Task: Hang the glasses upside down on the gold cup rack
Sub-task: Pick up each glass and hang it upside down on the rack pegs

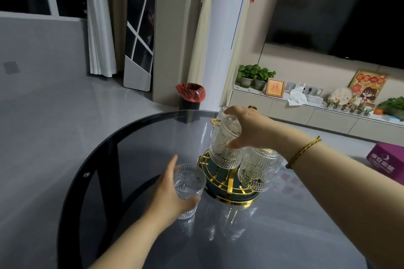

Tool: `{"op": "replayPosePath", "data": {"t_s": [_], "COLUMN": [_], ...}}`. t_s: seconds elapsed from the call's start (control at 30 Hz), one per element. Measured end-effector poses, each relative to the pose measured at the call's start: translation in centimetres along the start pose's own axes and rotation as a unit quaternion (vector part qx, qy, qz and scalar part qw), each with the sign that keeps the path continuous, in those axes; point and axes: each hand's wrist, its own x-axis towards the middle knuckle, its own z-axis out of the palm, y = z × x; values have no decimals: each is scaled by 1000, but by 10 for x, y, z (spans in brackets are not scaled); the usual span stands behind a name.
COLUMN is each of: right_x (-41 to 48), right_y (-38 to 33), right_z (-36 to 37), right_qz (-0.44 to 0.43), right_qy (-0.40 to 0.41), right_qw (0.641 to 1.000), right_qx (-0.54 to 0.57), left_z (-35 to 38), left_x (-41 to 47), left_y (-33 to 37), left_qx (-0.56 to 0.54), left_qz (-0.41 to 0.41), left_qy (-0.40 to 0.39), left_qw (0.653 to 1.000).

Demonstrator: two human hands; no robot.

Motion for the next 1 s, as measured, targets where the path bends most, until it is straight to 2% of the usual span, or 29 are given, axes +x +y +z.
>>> {"op": "replayPosePath", "data": {"t_s": [0.13, 0.3, 0.37, 0.43, 0.5, 0.63, 1.0], "right_x": [5, 9, 10, 10, 10, 11, 5], "right_y": [-2, 1, 1, 2, 3, 1, 5], "right_z": [17, 27, 29, 31, 33, 35, 36], "right_qz": [-3, 4, 5, 6, 9, 5, 3], "right_qy": [-28, -42, -45, -48, -48, -48, -51], "right_qw": [1000, 999, 999, 999, 998, 998, 997], "right_qx": [10, 9, 13, 20, 27, 30, 51], "left_z": [-14, -23, -27, -32, -36, -39, -37], "left_x": [6, -3, -12, -20, -24, -25, -25], "left_y": [-13, -31, -40, -50, -59, -62, -61], "left_qx": [-17, 5, 63, 172, 268, 370, 397], "left_qz": [4, 5, -16, -43, -46, -44, -40], "left_qy": [34, 29, 42, 49, 21, -30, -35], "left_qw": [999, 1000, 997, 983, 962, 927, 916]}}
